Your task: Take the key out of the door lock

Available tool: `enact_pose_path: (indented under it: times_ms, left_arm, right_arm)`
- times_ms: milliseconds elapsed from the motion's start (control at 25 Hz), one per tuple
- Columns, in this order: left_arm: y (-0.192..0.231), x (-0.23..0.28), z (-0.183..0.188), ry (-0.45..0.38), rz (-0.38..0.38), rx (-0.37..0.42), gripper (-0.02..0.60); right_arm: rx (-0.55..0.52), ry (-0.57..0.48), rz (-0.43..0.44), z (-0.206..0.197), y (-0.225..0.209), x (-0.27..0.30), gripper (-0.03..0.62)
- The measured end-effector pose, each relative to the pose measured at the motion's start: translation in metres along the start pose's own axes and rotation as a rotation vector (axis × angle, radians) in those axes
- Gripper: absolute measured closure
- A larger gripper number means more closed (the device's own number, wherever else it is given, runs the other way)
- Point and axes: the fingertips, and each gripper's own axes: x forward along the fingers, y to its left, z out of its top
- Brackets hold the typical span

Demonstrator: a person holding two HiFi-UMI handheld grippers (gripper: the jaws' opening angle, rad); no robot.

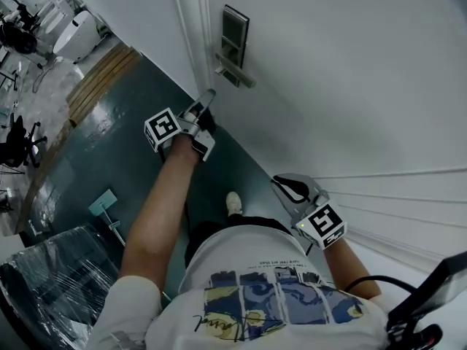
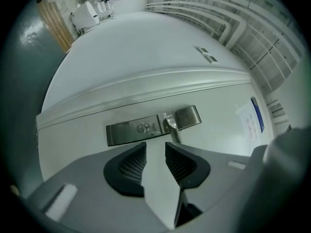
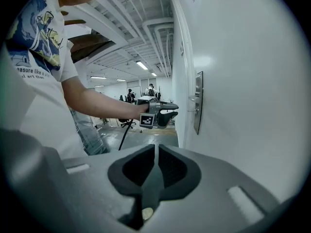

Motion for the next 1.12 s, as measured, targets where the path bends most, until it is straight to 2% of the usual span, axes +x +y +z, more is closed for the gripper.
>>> enact_pose_path:
  times_ms: [120,640,760,960,1120]
  left_arm:
    - [-0.003,0.028,0.012,-0.015,-0.014,-0.042,0.444]
    - [0.028,0.078,0.033,-0.013,-0.02,-0.099,0.436]
    - [0.023,0.086,0.033,-0.006,-0.041,-0.142,0.454]
    - [0.027,0.09,0.037,-0.002,-0.046,-0.164,0.481]
    - [0.024,0.091,0.036,0.002,-0.068,-0.178,0.535]
  right_arm:
    - [-0.009,0.023,-0.001,0.006,-0.016,0.003,0.577]
    - [0.001,0.06,0.018,-0.003,-0.044,0.025,0.577]
    - [0.011,0.068,0.019,0.0,-0.05,0.027,0.577]
    - [0.003,0.083,0.022,0.002,-0.056,0.032,0.577]
    - [-0.003,0.093,0.025,0.003,-0.057,0.036,0.577]
